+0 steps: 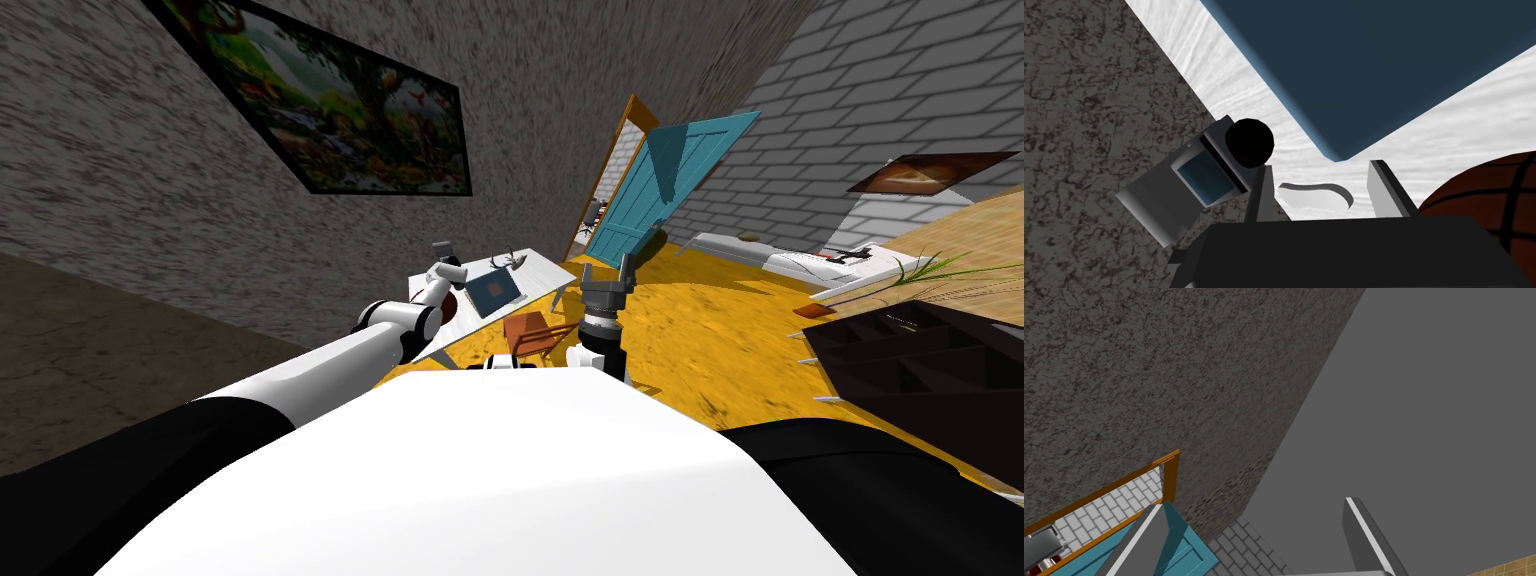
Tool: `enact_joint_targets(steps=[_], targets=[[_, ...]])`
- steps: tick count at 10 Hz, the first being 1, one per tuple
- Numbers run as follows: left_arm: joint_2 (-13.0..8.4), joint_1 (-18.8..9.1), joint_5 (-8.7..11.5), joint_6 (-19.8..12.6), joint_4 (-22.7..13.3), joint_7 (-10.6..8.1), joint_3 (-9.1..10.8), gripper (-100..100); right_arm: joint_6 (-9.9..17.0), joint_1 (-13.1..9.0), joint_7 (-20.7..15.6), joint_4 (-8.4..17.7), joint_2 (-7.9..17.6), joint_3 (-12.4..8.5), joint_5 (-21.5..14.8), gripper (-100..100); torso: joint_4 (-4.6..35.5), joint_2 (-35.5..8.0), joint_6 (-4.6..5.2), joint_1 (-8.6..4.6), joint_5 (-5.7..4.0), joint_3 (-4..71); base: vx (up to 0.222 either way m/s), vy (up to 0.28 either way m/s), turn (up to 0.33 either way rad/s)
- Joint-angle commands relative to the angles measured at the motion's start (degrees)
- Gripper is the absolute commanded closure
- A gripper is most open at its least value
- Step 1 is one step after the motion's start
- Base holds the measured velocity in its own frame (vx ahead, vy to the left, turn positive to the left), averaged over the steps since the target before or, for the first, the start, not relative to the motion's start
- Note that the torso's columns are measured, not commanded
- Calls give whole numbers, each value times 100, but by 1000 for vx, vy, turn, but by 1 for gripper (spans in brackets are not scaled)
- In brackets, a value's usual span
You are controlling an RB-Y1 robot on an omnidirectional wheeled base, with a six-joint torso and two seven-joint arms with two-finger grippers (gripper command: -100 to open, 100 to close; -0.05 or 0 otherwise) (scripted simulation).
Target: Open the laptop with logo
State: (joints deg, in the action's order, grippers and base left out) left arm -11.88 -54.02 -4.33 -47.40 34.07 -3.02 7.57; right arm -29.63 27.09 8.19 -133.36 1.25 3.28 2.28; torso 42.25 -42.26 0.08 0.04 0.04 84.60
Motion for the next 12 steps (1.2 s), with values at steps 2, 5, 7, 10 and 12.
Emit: enact_joint_targets(steps=[2, 5, 7, 10, 12], targets=[[13, -566, -82, -98, -426, -65, 44, -100, 0, 0, 0, 0, 0, 0, 0, 0, 3, -5, -7, -7, -5, -5, -28, 23, 31], [27, -710, -103, -224, -437, -71, 62, -100, 0, 0, 0, 0, 0, 0, 0, 0, 2, 1, -8, -4, -4, -2, -16, 18, 15], [31, -665, -103, -255, -368, -67, 57, 0, 0, 0, 0, 0, 0, 0, 0, 0, 1, 2, -8, -7, -4, -1, -2, 3, 0], [31, -663, -103, -255, -366, -66, 57, 0, 0, 0, 0, 0, 0, 0, 0, 0, 3, -2, -8, -4, -4, -3, 0, 0, 0], [32, -663, -103, -255, -366, -66, 57, 0, 0, 0, 0, 0, 0, 0, 0, 0, 3, -3, -8, -3, -4, -4, 0, 0, 0]])
